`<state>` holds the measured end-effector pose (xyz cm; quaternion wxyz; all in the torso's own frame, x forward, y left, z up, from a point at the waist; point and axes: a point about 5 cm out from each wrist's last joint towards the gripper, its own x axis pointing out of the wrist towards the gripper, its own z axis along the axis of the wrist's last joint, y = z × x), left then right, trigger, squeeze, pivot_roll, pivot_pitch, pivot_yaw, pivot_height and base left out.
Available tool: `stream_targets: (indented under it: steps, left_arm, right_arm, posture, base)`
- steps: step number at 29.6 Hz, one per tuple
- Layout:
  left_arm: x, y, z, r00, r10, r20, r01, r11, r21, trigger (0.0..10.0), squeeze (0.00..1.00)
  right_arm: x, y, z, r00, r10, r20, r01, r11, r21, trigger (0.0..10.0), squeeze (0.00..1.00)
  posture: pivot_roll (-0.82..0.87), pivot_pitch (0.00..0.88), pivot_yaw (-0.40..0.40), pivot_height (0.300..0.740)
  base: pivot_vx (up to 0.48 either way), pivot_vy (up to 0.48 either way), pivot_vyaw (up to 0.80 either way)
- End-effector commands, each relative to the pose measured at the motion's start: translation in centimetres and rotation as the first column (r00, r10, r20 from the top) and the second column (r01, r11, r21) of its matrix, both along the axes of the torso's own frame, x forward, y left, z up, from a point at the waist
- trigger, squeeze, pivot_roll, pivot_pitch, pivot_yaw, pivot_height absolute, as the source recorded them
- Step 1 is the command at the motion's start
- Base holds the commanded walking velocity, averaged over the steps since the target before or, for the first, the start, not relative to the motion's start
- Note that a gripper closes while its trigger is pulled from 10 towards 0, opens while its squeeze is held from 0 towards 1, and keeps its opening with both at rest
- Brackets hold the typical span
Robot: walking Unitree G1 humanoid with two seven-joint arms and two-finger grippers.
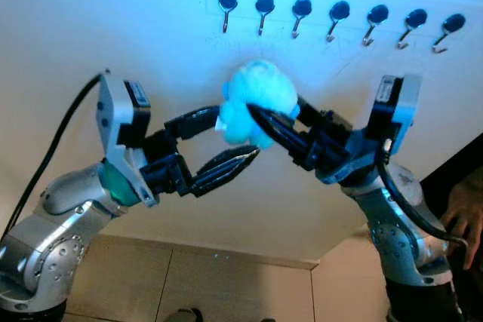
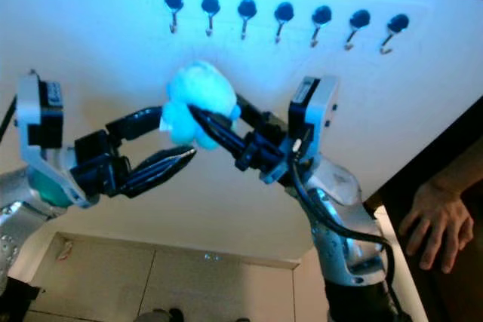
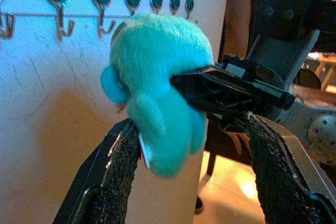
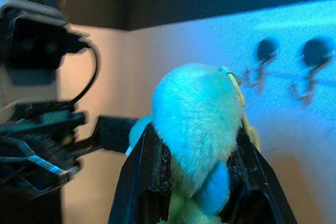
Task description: Hang keys on a hook
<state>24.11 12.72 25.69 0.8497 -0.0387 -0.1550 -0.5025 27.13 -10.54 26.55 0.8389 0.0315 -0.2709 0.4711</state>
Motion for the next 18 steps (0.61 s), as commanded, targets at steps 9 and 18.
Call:
stream_targets:
  steps: [9,18]
  left_arm:
    - [-0.4,-0.2,0.6,0.999,-0.033,0.006,0.033,0.999,-0.02,10.0,0.0]
    - [-0.7,-0.5,0.8,0.999,-0.04,0.001,0.04,0.998,-0.038,10.0,0.0]
  right_arm:
    - [1.5,1.6,1.7,0.998,-0.05,0.047,0.045,0.995,0.092,10.0,0.0]
    - [2.4,2.8,2.2,0.998,-0.033,0.057,0.027,0.993,0.113,10.0,0.0]
  posture:
    - [0.03,0.051,0.061,0.74]
    - [0.04,0.061,0.054,0.74]
  base:
    - [0.0,0.0,0.0]
    - [0.0,0.0,0.0]
